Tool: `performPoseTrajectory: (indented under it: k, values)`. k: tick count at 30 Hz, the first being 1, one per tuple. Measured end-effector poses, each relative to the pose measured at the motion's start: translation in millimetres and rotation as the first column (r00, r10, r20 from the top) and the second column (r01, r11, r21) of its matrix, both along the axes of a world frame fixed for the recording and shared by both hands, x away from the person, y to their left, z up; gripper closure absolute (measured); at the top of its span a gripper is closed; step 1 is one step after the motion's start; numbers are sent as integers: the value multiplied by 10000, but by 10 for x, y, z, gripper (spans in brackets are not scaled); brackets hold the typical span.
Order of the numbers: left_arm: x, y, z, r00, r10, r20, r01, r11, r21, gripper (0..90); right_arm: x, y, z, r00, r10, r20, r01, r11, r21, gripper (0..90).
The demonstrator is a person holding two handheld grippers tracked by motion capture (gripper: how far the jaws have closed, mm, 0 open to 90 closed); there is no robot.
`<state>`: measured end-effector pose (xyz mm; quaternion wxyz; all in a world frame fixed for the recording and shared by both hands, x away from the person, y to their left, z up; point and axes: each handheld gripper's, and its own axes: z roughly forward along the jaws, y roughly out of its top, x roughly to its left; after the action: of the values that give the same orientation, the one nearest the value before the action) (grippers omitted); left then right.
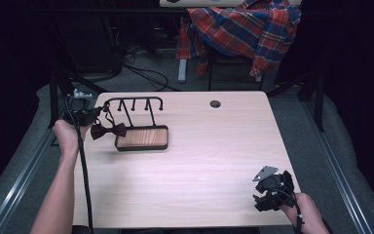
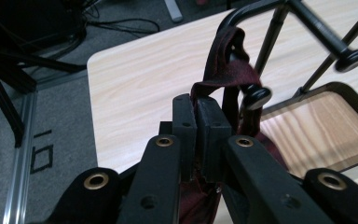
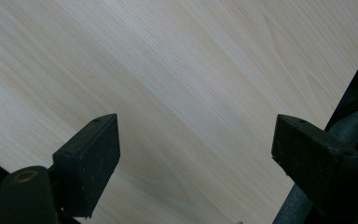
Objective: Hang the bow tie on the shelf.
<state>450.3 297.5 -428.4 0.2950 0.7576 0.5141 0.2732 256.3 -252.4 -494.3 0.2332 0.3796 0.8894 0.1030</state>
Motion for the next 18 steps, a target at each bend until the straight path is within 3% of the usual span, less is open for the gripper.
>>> performPoseTrajectory:
  k: [15, 18]
  values:
    - [34, 11, -92, 9994, 5, -357, -3, 10000, 51, 868, -3, -4, 3, 10000, -15, 29, 15, 10000, 16, 150]
    - [41, 15, -106, 9986, -3, -526, -8, 9998, -201, 866, -2, -5, 2, 10000, -26, 19, 26, 10000, 39, 150]
